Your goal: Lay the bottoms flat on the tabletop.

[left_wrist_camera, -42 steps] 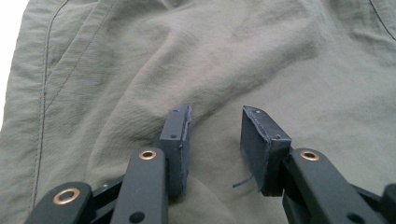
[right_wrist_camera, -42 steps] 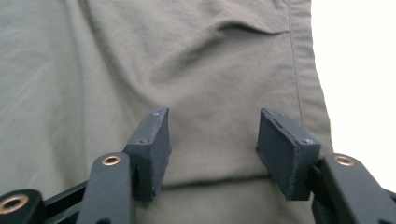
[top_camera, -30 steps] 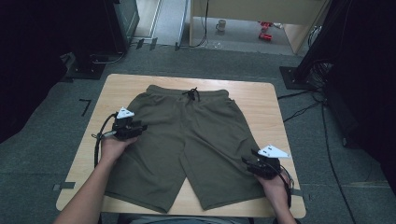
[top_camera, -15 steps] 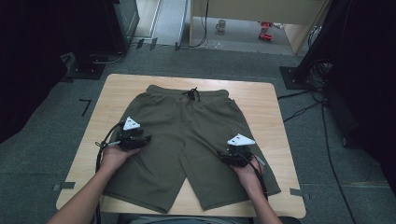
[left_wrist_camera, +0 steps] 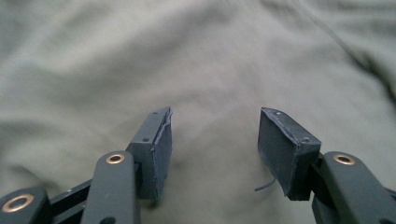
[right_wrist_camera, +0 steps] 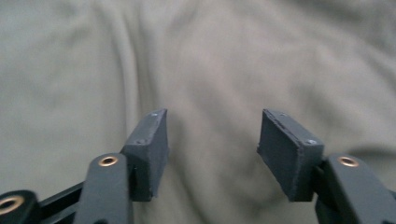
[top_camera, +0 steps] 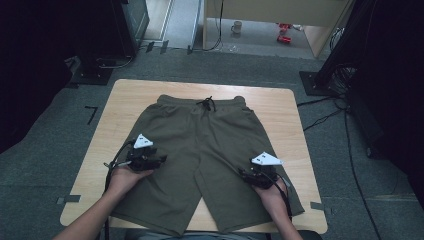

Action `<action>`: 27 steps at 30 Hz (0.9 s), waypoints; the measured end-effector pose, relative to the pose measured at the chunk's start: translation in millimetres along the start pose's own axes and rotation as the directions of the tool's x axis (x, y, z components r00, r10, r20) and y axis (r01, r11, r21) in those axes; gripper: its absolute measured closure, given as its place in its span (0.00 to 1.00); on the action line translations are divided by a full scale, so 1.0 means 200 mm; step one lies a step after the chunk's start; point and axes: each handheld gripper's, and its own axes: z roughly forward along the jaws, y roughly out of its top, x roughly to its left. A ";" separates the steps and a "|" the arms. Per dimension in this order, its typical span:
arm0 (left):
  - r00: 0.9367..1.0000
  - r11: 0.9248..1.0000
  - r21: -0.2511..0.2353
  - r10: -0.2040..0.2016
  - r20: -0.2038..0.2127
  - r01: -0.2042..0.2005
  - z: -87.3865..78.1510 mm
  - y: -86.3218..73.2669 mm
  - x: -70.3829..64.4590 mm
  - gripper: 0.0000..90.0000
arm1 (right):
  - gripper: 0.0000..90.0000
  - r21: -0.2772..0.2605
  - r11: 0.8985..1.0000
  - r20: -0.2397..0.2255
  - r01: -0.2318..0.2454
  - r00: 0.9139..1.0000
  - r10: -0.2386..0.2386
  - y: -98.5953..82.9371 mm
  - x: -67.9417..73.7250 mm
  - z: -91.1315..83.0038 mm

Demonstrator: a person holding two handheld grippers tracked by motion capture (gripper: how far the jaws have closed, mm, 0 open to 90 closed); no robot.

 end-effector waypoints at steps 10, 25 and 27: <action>0.997 0.997 -0.068 0.026 -0.069 -0.031 0.08 0.29 0.21 0.62 | 0.71 -0.085 0.996 0.022 -0.007 1.000 0.009 0.34 -0.17 0.19; 0.997 0.999 -0.031 -0.017 -0.071 0.014 0.43 0.50 0.38 0.80 | 0.83 -0.009 0.998 0.097 -0.065 0.993 0.066 0.58 -0.38 0.67; 0.996 1.000 -0.004 -0.015 -0.086 0.015 0.47 0.50 0.38 0.80 | 0.83 0.024 0.999 0.112 -0.048 0.993 0.045 0.58 -0.39 0.71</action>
